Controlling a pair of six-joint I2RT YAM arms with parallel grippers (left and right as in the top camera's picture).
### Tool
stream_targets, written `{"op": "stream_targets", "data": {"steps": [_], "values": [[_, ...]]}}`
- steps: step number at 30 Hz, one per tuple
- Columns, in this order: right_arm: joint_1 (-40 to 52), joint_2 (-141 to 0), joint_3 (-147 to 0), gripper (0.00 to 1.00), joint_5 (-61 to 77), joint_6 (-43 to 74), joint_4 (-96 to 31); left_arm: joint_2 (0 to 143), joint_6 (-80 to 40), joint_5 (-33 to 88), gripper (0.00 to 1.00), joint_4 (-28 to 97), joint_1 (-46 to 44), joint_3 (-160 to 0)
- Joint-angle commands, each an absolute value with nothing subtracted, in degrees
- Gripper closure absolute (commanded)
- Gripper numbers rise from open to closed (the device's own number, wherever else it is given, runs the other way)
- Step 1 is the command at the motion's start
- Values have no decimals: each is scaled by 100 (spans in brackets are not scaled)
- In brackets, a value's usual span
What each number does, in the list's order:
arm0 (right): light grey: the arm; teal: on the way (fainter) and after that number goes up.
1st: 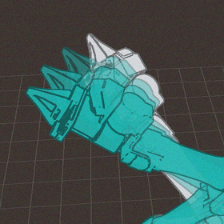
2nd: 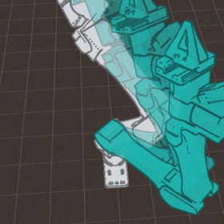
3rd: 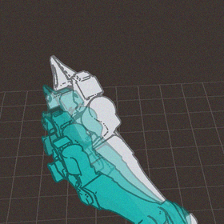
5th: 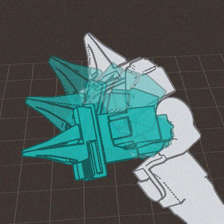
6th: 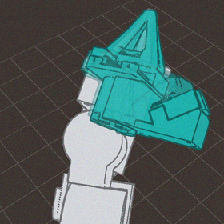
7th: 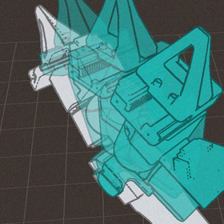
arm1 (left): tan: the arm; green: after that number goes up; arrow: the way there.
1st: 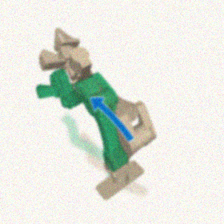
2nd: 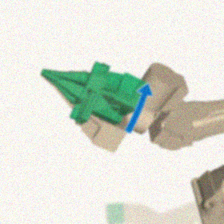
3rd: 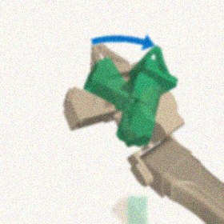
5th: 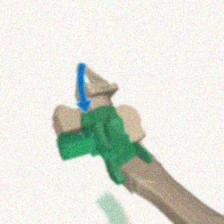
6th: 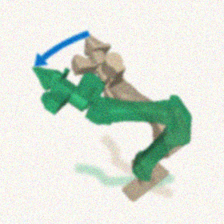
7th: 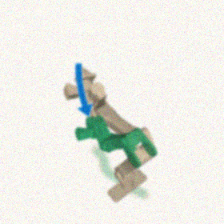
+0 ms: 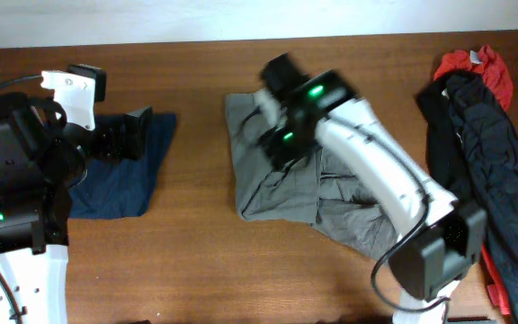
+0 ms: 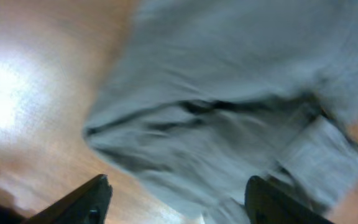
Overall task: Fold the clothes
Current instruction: 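Grasp the grey trousers and drag them to the table center, then reach the left gripper to the trousers' left end and grasp it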
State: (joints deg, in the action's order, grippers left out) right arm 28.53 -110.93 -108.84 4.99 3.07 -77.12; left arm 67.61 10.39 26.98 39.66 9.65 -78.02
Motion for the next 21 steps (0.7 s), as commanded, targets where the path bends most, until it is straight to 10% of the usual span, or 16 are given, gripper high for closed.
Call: {"op": "stream_targets", "data": {"steps": [1,21], "values": [[2237,-11010,-10722,24,1031,827,-7922,6667,991,2652,1,3972,943,-7913],[2255,-11010,-7199,25,3301,1778,-6438,6670,991,2652,1,3966,943,-7913]]}}
